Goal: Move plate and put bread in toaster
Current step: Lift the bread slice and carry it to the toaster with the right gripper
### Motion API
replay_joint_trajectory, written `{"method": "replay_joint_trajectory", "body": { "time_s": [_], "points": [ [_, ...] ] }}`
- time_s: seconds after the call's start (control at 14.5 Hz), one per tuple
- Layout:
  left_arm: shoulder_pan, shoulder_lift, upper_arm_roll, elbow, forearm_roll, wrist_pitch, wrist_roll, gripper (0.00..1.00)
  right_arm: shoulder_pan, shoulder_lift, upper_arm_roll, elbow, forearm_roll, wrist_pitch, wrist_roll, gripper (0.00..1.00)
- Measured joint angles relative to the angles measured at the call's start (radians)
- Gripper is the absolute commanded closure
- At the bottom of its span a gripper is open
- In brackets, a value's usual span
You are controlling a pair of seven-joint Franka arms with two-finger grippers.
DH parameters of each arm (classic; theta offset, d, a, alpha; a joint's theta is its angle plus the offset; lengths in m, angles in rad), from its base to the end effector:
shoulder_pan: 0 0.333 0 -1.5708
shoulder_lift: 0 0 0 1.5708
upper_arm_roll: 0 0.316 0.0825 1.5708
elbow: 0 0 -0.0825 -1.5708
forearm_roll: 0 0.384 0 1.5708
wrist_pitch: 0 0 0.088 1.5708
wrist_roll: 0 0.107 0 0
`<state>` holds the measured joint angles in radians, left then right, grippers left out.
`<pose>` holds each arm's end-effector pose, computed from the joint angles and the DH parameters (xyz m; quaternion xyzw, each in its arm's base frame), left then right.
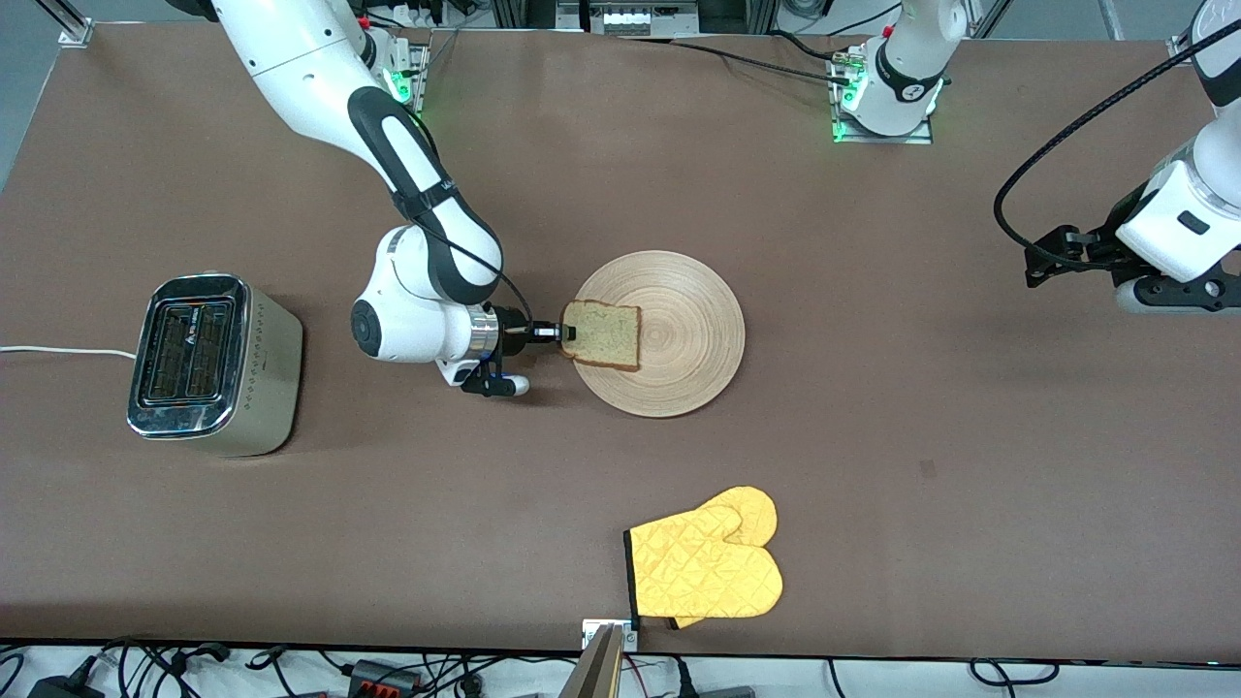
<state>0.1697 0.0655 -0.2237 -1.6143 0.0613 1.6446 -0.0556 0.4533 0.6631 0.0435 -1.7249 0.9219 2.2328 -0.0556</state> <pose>0.5772 -0.0213 0.5741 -0.9996 0.0019 0.0155 0.0241 0.5715 0.3345 0.1976 -0.9361 0.0495 0.1445 0.3170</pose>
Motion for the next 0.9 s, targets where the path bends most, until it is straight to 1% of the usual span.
{"method": "replay_joint_trajectory", "body": {
  "time_s": [0.28,0.48,0.62,0.76,0.83,0.9],
  "points": [
    [-0.01,-0.01,0.003,-0.001,-0.02,-0.011,-0.003,0.0,0.004,-0.002,0.0,0.033,-0.005,0.0,-0.001,1.0],
    [-0.102,-0.029,0.061,-0.004,-0.025,-0.025,-0.027,0.0,0.004,-0.014,0.0,0.048,-0.021,-0.002,-0.004,1.0],
    [-0.134,-0.033,0.083,-0.007,-0.025,-0.026,-0.031,0.0,0.004,-0.038,-0.002,0.057,-0.026,-0.024,-0.004,1.0],
    [-0.141,-0.033,0.091,-0.011,-0.027,-0.026,-0.031,0.0,0.001,-0.069,-0.01,0.074,-0.068,-0.074,0.0,1.0],
    [-0.147,-0.033,0.097,-0.011,-0.027,-0.026,-0.031,0.0,-0.002,-0.083,-0.019,0.089,-0.112,-0.104,0.02,1.0],
    [-0.157,-0.033,0.11,-0.011,-0.027,-0.025,-0.031,0.0,-0.004,-0.095,-0.032,0.113,-0.177,-0.141,0.055,1.0]
  ]
}}
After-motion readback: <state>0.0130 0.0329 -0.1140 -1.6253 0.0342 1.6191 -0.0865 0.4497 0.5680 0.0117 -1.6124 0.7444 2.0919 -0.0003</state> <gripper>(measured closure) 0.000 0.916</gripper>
